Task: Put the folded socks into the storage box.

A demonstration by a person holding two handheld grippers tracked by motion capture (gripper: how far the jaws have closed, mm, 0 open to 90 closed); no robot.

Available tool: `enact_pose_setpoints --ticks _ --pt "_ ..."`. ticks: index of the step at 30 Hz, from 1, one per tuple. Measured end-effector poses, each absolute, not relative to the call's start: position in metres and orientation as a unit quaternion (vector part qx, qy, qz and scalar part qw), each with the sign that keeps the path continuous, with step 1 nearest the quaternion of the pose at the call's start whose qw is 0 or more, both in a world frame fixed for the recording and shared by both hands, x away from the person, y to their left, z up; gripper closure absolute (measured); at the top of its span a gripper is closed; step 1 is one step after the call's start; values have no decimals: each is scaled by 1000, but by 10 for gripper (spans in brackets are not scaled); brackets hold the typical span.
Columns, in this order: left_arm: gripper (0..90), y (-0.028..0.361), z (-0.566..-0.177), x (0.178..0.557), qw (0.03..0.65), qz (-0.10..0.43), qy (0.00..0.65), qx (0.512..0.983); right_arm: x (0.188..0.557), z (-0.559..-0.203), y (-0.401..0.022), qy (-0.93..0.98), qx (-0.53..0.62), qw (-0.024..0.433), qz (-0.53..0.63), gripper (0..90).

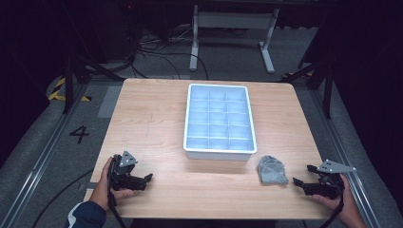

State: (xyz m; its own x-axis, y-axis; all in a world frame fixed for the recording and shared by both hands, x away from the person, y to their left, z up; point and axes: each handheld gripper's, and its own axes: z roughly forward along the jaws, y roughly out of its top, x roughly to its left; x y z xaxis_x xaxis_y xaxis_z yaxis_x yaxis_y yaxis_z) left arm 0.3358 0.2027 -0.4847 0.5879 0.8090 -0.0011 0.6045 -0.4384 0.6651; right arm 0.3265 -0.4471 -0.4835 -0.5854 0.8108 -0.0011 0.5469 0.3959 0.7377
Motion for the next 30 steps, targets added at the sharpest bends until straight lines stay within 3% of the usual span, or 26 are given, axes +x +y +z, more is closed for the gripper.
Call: enact_pose_setpoints --ticks 13,30 --pt "5 207 -484 335 316 156 414 839 327 -480 -448 825 392 184 363 241" --pt "7 207 -485 334 318 161 414 838 330 -449 -446 824 368 196 385 238"
